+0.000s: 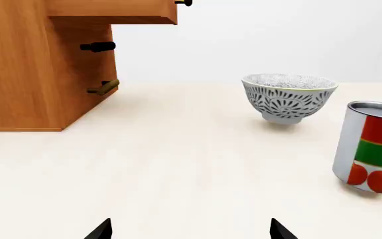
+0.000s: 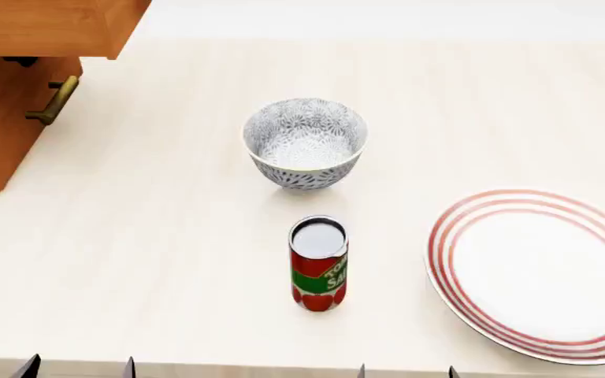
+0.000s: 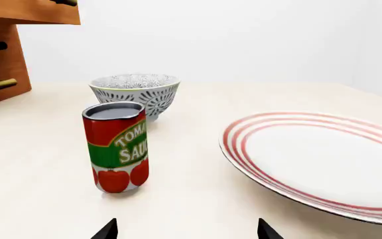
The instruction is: Put the ketchup in the top drawer of the cabinet.
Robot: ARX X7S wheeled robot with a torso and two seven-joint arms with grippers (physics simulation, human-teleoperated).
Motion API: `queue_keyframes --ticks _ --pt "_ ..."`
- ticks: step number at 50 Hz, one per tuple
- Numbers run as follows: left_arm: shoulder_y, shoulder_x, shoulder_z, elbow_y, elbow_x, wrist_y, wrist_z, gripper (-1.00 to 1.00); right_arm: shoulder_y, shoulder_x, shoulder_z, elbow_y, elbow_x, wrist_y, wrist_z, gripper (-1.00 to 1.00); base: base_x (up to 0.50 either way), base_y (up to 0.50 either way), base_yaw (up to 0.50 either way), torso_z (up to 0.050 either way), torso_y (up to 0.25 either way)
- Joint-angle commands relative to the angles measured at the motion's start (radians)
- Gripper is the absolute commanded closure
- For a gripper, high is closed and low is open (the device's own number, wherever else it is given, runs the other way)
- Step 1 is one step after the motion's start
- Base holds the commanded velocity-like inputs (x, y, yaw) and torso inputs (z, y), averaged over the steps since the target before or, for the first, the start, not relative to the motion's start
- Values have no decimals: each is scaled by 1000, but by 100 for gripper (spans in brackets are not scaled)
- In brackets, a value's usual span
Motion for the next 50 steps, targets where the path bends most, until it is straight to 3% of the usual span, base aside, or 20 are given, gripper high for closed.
queue_keyframes --ticks 1,21,42,50 --pt "0 -11 13 -2 -11 2 -13 -100 -1 11 -14 0 11 -2 14 -100 0 0 0 0 0" --pt "-14 -74 68 364 -14 -277 -91 -100 4 91 -52 -389 43 239 61 -100 0 0 0 0 0" --pt "-64 -121 23 788 -70 -557 -133 -100 92 146 -36 -746 92 470 92 -100 0 0 0 0 0" --pt "-77 -129 24 828 -83 -586 -144 -100 102 150 -30 -808 120 508 100 -100 0 0 0 0 0"
